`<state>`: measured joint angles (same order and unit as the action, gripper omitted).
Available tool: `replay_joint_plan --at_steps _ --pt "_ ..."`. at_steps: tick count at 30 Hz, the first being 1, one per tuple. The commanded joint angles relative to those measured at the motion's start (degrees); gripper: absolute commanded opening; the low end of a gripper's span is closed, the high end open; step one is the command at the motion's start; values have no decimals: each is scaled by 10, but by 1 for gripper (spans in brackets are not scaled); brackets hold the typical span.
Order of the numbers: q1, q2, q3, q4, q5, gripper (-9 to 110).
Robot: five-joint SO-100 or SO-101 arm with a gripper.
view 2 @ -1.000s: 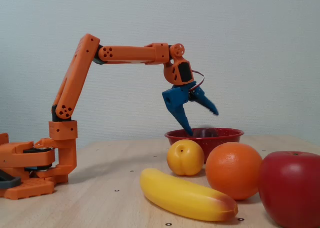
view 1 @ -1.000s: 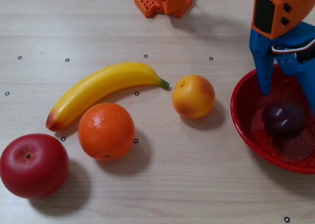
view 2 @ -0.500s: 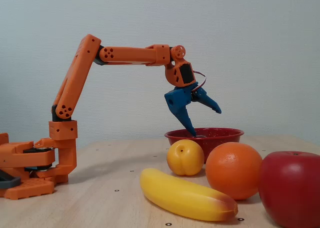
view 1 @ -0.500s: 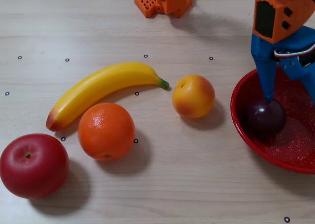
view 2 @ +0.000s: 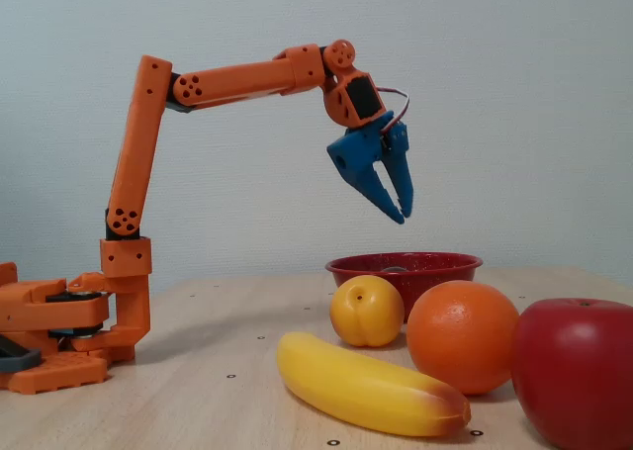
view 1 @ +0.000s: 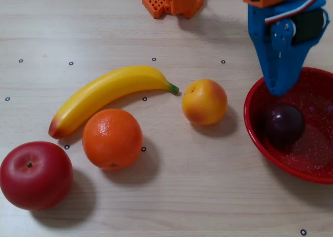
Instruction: Put plum in the red bowl.
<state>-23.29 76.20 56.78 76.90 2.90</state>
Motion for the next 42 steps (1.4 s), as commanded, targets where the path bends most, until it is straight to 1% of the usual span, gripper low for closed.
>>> replay_joint_plan --at_steps 1,11,19,23,30,42 --pt "20 96 -56 20 13 0" --pt "55 156 -51 73 11 0" --pt "100 255 13 122 -4 0" --pt "126 327 81 126 -15 0" --pt "172 471 241 97 -33 0" --pt "227 715 471 115 -58 0"
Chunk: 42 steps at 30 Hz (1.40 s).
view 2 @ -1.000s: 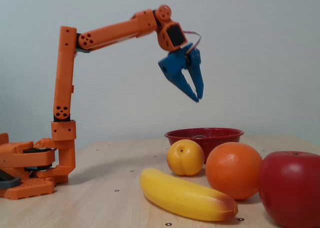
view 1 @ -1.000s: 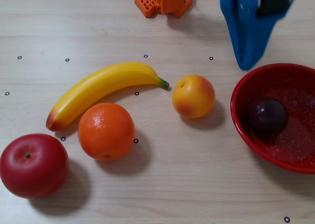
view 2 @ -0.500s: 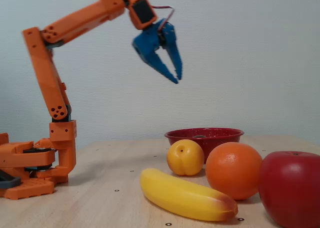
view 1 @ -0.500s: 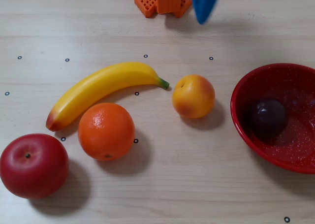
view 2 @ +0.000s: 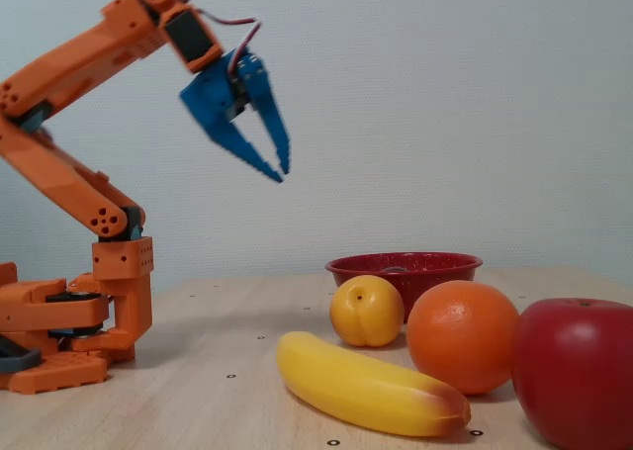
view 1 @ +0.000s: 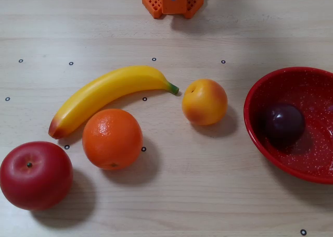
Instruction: Put plum in the red bowl.
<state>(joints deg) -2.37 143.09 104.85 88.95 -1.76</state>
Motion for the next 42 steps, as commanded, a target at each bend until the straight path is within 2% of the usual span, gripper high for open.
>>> replay_joint_plan --at_steps 1,12,28,34,42 --pt "18 72 11 -3 -14 0" --pt "42 264 168 47 -18 0" --pt "54 392 260 18 -28 0" --pt "60 417 336 -71 -36 0" --pt "60 447 513 -209 -50 0"
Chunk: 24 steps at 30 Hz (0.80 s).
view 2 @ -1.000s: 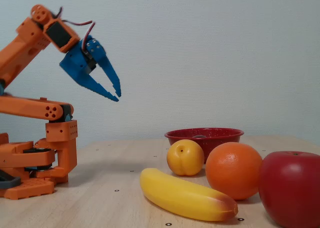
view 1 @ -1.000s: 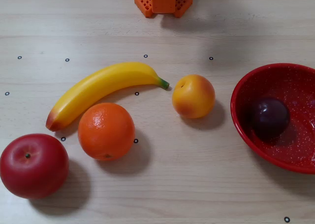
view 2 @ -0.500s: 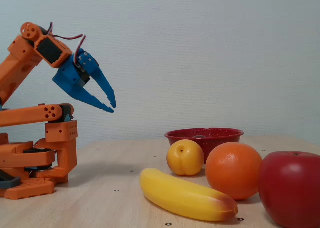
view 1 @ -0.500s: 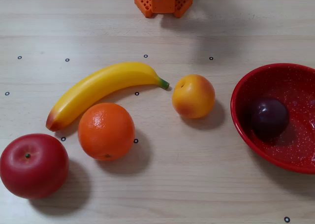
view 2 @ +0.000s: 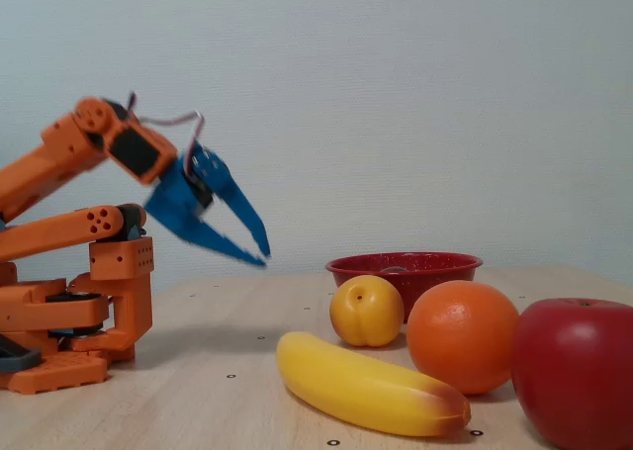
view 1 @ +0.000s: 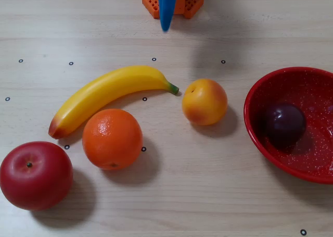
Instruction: Put plum in the red bowl.
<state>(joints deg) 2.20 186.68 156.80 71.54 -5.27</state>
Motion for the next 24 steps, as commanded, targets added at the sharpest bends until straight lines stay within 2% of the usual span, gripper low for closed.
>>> replay_joint_plan --at_steps 1,12,21,24 --pt "14 15 13 -48 -18 0" --pt "15 40 169 -120 -18 0" --pt "16 40 214 -97 53 0" --pt "7 40 221 -108 44 0"
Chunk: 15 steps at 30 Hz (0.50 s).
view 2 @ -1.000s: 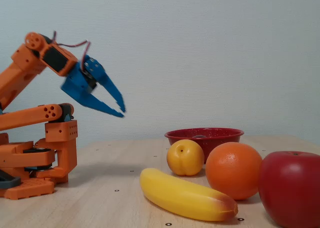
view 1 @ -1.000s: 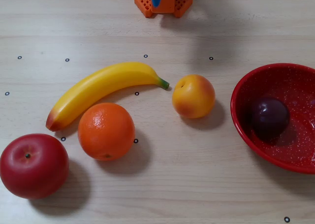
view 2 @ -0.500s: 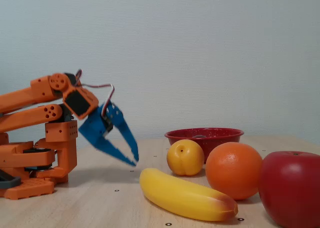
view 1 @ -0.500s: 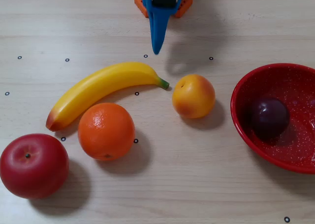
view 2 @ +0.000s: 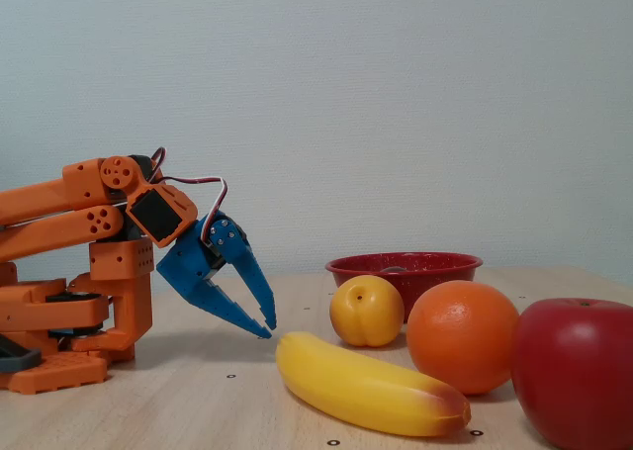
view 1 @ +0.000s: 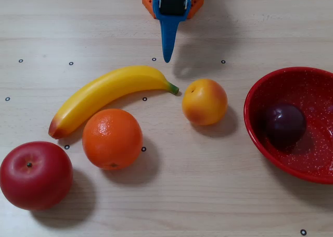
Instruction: Put plum in the red bowl.
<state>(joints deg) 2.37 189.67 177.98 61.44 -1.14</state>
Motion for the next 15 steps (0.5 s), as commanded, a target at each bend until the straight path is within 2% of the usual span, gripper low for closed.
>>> replay_joint_plan --at_steps 1,15 --pt "2 11 13 -19 7 0" --pt "-17 11 23 -48 16 0"
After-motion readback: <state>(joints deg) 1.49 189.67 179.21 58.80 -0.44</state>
